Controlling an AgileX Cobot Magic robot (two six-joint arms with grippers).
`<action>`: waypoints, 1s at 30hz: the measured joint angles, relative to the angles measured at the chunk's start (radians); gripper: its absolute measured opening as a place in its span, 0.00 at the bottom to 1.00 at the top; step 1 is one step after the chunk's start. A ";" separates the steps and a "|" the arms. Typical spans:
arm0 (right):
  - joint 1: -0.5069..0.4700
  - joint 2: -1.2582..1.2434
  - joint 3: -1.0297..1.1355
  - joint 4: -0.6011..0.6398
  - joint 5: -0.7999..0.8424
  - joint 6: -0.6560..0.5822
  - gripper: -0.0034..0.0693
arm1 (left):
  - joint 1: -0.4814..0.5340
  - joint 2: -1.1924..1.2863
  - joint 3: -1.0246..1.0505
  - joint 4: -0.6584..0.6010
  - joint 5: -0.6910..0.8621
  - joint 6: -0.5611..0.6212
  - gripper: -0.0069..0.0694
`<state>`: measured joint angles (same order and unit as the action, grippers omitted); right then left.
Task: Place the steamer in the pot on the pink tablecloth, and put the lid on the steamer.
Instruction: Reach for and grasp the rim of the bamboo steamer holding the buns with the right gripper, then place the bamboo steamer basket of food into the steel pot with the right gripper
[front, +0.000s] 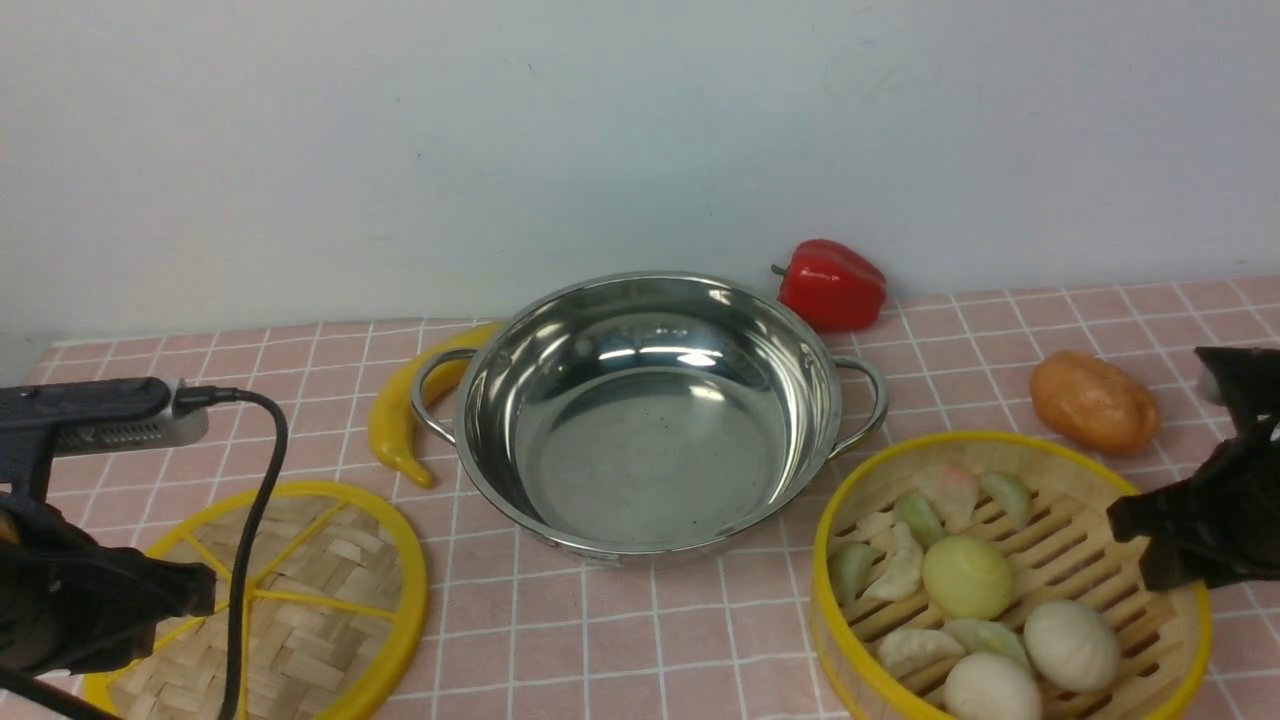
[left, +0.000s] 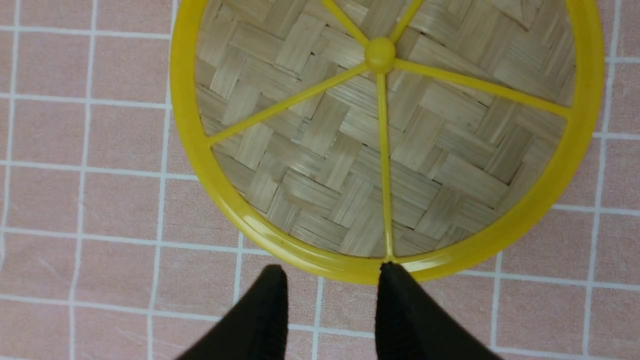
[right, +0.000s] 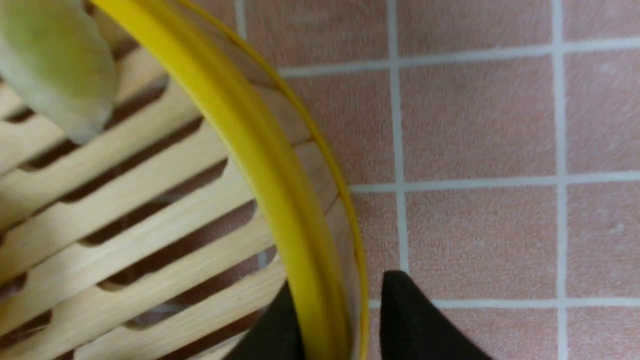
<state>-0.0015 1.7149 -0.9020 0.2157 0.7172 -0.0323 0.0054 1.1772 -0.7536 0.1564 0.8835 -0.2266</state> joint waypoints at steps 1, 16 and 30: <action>0.000 0.000 0.000 0.000 0.011 0.000 0.24 | 0.000 0.000 0.000 0.000 0.000 0.000 0.41; 0.002 -0.151 -0.007 -0.167 0.308 0.032 0.12 | 0.000 0.000 0.000 0.000 0.000 0.000 0.41; 0.212 -0.144 -0.553 -0.101 0.518 0.083 0.12 | 0.000 0.000 0.000 0.000 -0.002 0.000 0.41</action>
<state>0.2108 1.5712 -1.4546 0.1144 1.2353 0.0505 0.0054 1.1772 -0.7536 0.1564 0.8814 -0.2266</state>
